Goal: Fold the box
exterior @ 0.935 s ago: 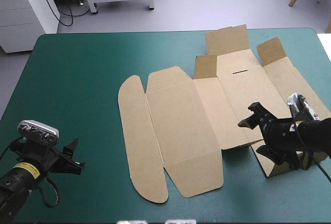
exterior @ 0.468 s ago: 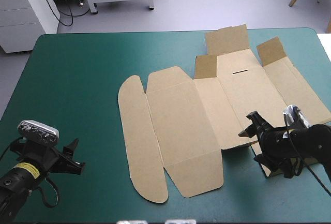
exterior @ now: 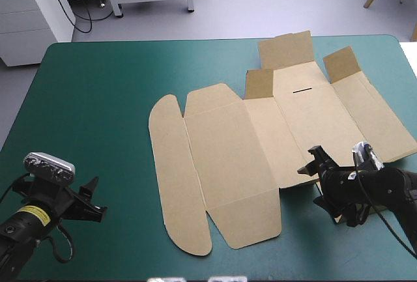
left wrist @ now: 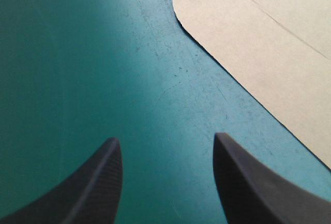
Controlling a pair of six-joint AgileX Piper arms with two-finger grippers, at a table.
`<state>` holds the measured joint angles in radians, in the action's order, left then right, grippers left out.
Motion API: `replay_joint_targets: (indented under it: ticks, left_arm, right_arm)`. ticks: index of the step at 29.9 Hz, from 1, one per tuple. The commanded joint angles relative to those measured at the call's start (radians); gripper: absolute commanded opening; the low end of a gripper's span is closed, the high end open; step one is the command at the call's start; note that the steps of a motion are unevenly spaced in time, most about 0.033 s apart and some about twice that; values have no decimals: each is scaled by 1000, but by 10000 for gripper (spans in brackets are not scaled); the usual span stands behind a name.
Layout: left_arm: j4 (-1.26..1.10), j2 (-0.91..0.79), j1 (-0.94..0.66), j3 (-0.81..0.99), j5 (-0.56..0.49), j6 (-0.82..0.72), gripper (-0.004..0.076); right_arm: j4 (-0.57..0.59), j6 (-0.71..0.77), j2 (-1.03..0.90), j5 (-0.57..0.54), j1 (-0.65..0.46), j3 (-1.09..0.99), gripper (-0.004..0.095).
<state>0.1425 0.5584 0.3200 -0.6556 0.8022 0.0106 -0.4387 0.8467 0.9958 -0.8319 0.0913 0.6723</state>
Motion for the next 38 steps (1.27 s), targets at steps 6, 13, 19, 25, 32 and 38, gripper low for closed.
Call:
replay_joint_targets:
  ticks: [6, 13, 19, 25, 32, 38]
  left_arm:
    - [5, 5, 3, -36, -33, -3, 377]
    - [5, 5, 3, -36, -31, -3, 377]
    - [17, 5, 3, -36, -31, -3, 377]
    - [21, 5, 3, -36, -29, -3, 377]
    - [31, 5, 3, -36, -29, -3, 377]
    - [31, 5, 3, -36, -29, -3, 377]
  right_arm:
    - [-66, -92, 97, 77, 2, 20, 634]
    - [-76, -120, 97, 92, 2, 20, 345]
    - [-76, -166, 97, 91, 2, 20, -15]
    - [-74, -204, 97, 91, 2, 20, -19]
    - [-49, -277, 97, 130, 2, 27, -19]
    - [-40, -329, 98, 103, 2, 51, -18]
